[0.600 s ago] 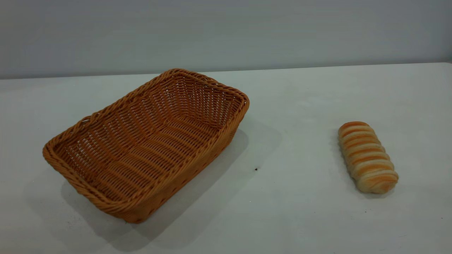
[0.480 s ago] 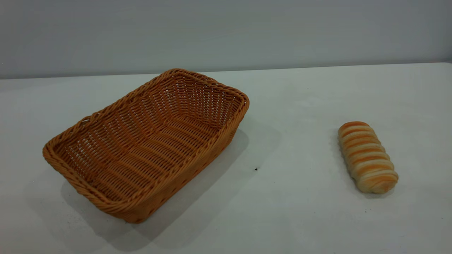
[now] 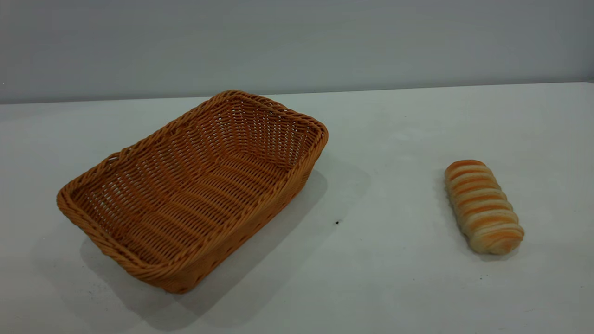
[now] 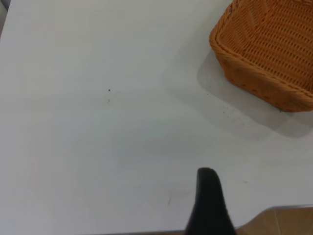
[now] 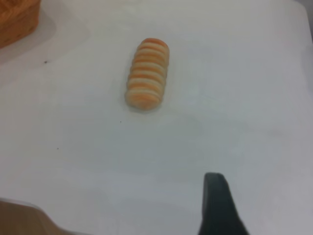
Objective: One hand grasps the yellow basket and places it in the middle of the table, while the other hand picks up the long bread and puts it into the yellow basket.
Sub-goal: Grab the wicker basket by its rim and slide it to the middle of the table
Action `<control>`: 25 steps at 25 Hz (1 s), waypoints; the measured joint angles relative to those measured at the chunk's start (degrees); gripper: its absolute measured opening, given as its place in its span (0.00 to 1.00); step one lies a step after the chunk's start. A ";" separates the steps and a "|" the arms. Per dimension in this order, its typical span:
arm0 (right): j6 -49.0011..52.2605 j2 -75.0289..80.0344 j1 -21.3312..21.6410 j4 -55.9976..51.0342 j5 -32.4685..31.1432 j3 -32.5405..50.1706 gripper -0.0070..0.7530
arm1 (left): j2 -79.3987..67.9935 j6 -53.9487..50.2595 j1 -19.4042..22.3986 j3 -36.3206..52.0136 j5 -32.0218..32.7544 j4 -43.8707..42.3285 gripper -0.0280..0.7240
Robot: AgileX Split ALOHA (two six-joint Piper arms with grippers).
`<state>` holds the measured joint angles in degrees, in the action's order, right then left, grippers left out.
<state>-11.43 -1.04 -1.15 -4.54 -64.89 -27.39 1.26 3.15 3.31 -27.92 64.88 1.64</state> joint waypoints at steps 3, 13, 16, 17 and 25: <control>0.00 0.00 0.00 0.00 0.00 0.00 0.65 | 0.00 0.00 0.00 0.00 0.00 0.00 0.83; 0.00 -0.05 0.00 0.00 0.00 0.00 0.65 | 0.00 0.00 0.00 0.00 0.00 0.00 0.83; 0.00 -0.05 0.00 0.00 0.00 0.00 0.65 | 0.00 0.00 0.00 0.00 0.00 0.00 0.83; 0.00 -0.05 0.00 0.00 0.00 0.00 0.65 | 0.00 0.00 0.00 0.00 0.00 0.00 0.83; 2.04 0.69 0.00 -0.19 0.37 -1.58 0.65 | -4.64 -2.28 0.00 -3.73 -0.16 0.00 0.80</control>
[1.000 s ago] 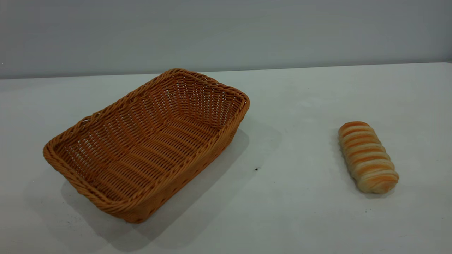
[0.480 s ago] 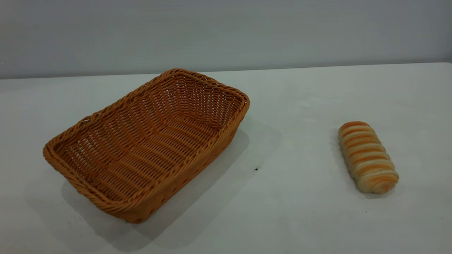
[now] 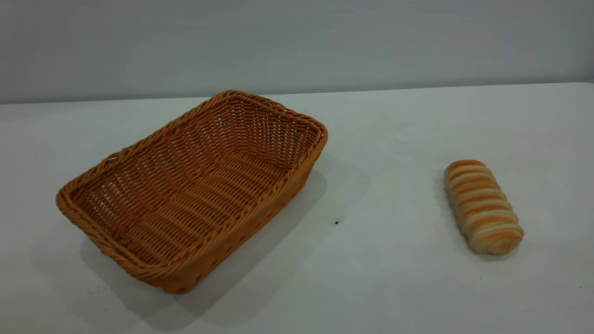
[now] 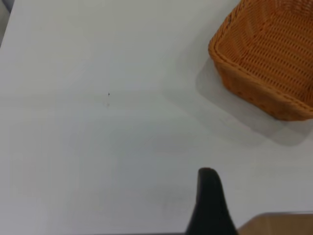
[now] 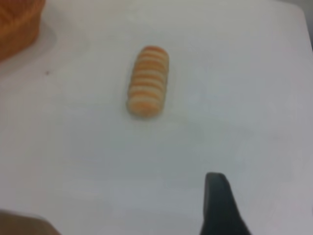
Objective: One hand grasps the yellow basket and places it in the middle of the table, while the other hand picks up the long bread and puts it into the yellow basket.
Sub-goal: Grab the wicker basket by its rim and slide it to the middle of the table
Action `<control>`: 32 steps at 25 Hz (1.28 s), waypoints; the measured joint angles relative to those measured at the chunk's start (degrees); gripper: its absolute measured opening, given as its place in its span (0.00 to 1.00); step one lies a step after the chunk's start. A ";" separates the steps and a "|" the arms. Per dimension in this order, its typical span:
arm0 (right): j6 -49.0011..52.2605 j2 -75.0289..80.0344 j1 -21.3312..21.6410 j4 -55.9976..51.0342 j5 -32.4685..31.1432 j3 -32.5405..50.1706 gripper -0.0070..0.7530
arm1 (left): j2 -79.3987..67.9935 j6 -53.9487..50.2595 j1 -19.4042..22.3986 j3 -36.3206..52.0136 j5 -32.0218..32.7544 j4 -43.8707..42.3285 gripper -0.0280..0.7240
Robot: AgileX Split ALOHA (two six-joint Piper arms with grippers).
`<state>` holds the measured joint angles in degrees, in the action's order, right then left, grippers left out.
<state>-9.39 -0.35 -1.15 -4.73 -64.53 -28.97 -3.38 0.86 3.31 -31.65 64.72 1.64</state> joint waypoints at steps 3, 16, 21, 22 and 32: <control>0.00 7.52 0.00 -0.13 2.30 -2.70 0.67 | -9.21 -0.86 0.00 -3.93 -1.17 0.28 0.79; -26.57 53.83 -0.86 -28.26 31.57 -7.47 0.74 | -51.90 -4.62 0.00 -9.86 -16.34 9.45 0.78; -43.66 68.81 -10.34 -46.21 37.11 -11.79 0.74 | -66.63 -5.85 0.00 -9.90 -26.12 16.29 0.78; -46.01 71.87 -12.54 -48.69 38.22 -12.93 0.74 | -69.77 -6.10 0.00 -9.90 -27.92 17.81 0.78; -54.82 88.72 -18.28 -57.08 42.72 -19.12 0.74 | -93.77 -6.58 -5.70 -9.97 -43.20 31.62 0.78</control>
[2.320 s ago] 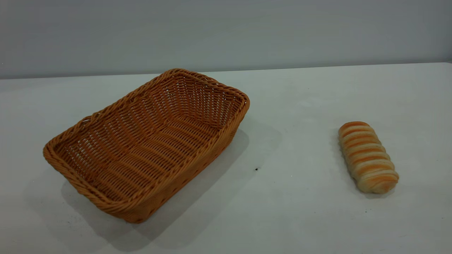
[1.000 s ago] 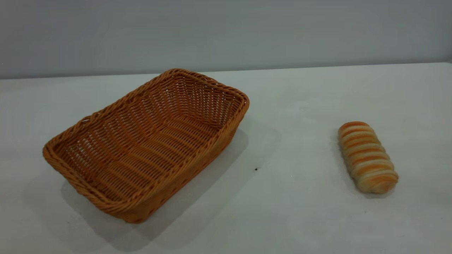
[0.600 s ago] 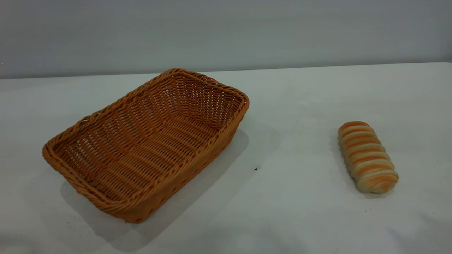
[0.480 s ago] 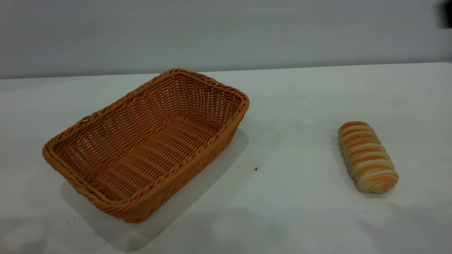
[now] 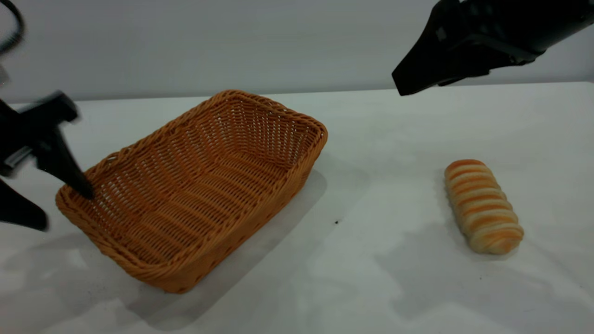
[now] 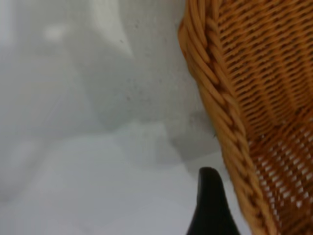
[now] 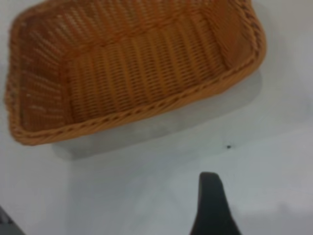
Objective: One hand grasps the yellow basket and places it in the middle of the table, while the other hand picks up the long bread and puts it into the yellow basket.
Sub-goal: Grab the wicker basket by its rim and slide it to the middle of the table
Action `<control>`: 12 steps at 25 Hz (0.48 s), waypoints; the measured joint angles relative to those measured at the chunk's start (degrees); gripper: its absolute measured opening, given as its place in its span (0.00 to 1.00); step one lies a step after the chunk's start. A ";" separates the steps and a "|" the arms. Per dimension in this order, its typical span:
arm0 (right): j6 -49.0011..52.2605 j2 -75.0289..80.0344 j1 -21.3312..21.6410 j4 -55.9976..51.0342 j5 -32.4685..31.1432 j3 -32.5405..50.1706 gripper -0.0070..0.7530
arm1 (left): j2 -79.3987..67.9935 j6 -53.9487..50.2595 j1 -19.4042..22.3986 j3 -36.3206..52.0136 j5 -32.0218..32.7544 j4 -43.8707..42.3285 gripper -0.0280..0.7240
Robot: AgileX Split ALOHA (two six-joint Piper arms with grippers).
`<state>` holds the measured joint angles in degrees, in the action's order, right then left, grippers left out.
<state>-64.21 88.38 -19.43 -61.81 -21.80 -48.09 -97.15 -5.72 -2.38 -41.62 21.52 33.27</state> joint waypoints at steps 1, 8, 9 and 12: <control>-0.44 0.12 0.00 -0.26 0.21 -0.02 0.74 | -1.62 0.00 -0.92 -0.03 -1.07 1.44 0.78; -1.08 0.12 0.00 -0.82 1.10 -0.02 0.74 | -7.64 -0.90 -4.08 -0.53 -5.59 5.35 0.78; -1.08 0.12 0.00 -0.82 1.15 -0.02 0.74 | -8.48 -1.49 -4.44 -0.59 -7.36 5.73 0.78; -1.08 0.12 0.00 -0.95 1.35 -0.02 0.74 | -12.35 -4.02 -5.87 -0.58 -12.49 8.09 0.78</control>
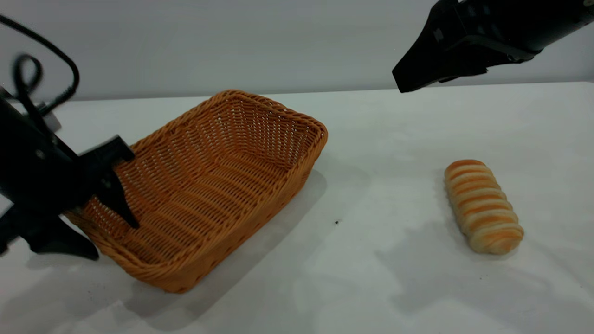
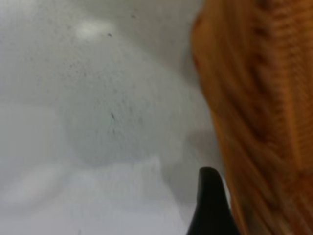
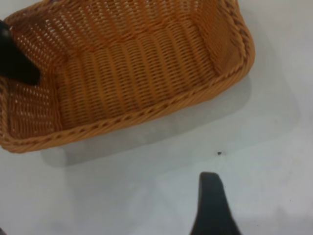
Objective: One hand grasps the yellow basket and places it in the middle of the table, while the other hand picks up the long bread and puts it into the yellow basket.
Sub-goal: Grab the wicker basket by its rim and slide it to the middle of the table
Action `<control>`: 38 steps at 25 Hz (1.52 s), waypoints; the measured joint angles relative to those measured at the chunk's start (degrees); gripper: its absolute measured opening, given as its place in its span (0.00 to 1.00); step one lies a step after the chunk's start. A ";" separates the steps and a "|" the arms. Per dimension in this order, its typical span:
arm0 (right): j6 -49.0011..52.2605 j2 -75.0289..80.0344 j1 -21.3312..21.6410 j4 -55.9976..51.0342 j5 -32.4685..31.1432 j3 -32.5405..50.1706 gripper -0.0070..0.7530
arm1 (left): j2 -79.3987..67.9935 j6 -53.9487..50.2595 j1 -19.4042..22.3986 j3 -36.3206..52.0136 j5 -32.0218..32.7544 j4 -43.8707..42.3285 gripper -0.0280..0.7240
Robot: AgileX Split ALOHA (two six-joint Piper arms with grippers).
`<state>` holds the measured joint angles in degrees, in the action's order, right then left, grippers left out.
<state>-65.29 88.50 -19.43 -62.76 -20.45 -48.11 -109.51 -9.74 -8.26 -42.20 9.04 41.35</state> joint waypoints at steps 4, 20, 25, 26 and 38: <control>0.00 0.00 0.00 -0.06 0.11 0.00 0.74 | -3.30 -1.56 -1.26 0.00 -4.00 3.60 0.66; 7.02 0.40 15.78 4.02 -2.63 0.00 0.74 | -2.39 14.46 -1.20 -17.22 11.55 -8.06 0.17; 4.83 4.34 19.22 4.02 -0.49 0.00 0.74 | -12.15 15.70 -1.20 -34.43 25.43 -18.81 0.17; 4.55 5.72 19.30 4.02 0.27 0.00 0.74 | -14.02 15.84 -1.20 -37.03 27.22 -19.81 0.17; 1.88 25.79 18.30 2.15 5.92 -5.43 0.74 | -26.56 16.78 -1.58 -50.22 33.28 -18.54 0.21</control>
<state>-63.41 114.29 -1.13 -60.60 -14.53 -53.54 -136.06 7.04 -9.84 -92.42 42.31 22.82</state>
